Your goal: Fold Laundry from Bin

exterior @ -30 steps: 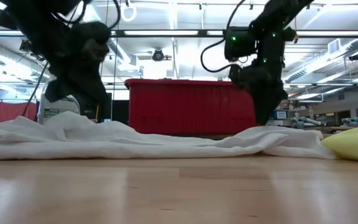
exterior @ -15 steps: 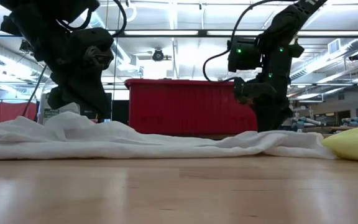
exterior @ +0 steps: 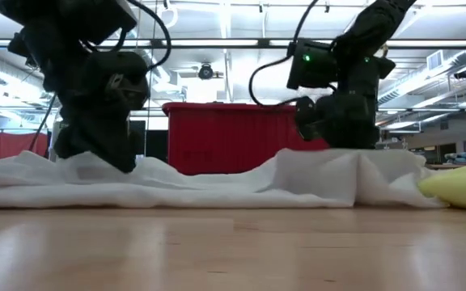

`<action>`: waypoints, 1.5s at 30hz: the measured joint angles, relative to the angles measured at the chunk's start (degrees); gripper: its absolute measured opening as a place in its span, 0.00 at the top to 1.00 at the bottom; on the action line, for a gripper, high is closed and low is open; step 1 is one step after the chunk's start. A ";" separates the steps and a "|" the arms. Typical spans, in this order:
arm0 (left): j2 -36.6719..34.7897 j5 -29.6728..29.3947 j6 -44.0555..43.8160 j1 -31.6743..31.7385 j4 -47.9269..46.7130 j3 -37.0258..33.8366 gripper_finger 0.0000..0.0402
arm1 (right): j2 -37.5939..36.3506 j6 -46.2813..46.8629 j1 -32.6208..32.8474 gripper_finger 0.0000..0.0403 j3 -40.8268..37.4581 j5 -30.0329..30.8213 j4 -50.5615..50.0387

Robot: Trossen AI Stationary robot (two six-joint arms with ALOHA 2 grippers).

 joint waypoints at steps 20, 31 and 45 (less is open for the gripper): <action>3.59 5.99 14.24 2.85 -9.86 0.24 0.88 | -1.38 9.77 7.66 0.81 4.88 -10.45 5.99; 3.66 5.47 15.35 4.63 -9.57 0.13 0.88 | -1.02 4.60 0.90 0.81 1.03 18.11 -9.96; 3.70 3.83 0.90 4.28 -9.99 0.03 0.88 | -7.47 2.54 -5.96 0.81 0.30 27.98 -24.28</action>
